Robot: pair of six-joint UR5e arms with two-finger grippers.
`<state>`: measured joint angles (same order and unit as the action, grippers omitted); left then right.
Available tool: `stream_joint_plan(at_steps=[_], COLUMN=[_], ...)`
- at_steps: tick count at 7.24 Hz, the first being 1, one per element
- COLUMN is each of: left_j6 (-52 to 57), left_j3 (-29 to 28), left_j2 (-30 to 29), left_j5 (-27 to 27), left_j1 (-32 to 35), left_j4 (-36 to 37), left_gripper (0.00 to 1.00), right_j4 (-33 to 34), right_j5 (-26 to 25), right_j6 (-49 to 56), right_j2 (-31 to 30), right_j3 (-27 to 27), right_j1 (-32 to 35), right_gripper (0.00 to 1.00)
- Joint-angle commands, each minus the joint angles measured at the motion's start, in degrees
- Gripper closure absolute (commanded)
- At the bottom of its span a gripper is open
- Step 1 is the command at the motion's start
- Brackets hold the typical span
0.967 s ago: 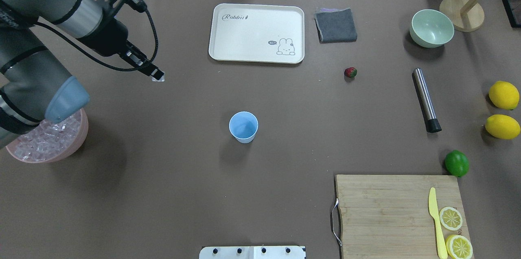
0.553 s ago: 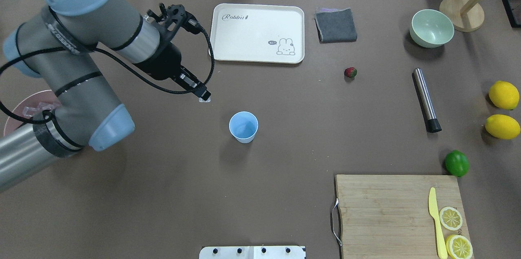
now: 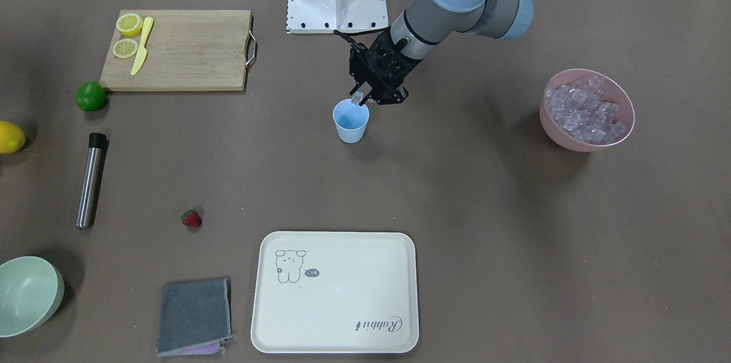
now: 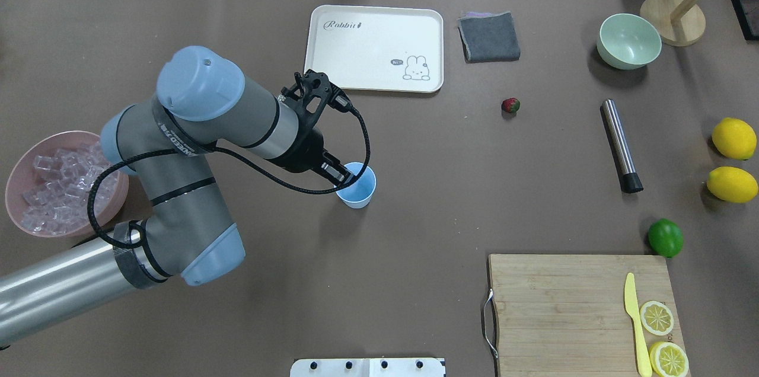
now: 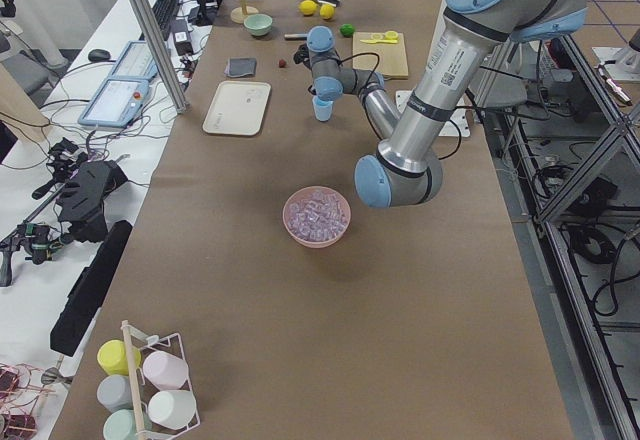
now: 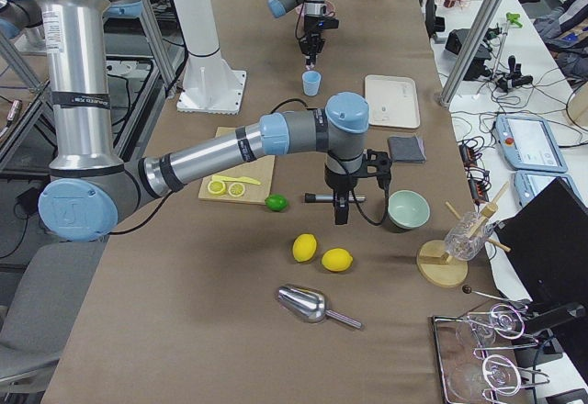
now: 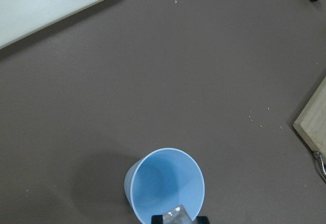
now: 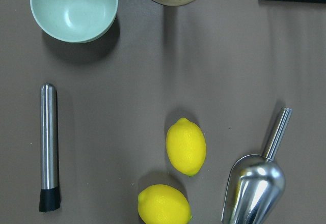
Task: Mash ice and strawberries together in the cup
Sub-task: 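Carry the ice cube with the left gripper over the light-blue cup, then open the left gripper to drop the ice cube into the cup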
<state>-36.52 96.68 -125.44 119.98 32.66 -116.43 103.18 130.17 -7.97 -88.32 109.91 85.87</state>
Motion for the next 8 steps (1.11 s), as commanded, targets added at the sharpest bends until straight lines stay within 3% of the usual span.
stream_joint_plan(at_steps=[1, 2, 3, 4, 5, 8], left_j6=[-0.1, -0.1, 0.0, 0.2, 0.4, 0.6], left_j3=[-1.4, -1.5, -1.5, -1.6, -2.4, -2.2], left_j2=[-0.3, -0.4, -0.5, -0.5, -0.4, -1.5], left_j5=[-1.6, -1.6, -1.6, -1.7, -1.7, -1.7], left_j1=[-1.1, -1.5, -2.2, -2.2, -2.2, -0.7], left_j4=[-0.8, -0.8, -0.9, -2.7, -5.0, -8.8], left_gripper=[1.00, 1.00, 0.73, 0.17, 0.03, 0.03], right_j4=[0.0, 0.0, -0.1, -0.1, 0.0, -0.1], right_j5=[0.0, 0.0, 0.0, -0.1, -0.1, -0.6], right_j6=[0.0, 0.0, 0.0, 0.0, 0.0, -1.2], right_j2=[0.0, 0.0, 0.0, 0.0, 0.0, 0.2], right_j3=[-0.1, -0.1, 0.0, -0.3, -0.5, 0.0], right_j1=[0.0, 0.0, 0.0, 0.0, 0.0, 0.9], right_gripper=[0.00, 0.00, 0.00, 0.00, 0.00, 0.00])
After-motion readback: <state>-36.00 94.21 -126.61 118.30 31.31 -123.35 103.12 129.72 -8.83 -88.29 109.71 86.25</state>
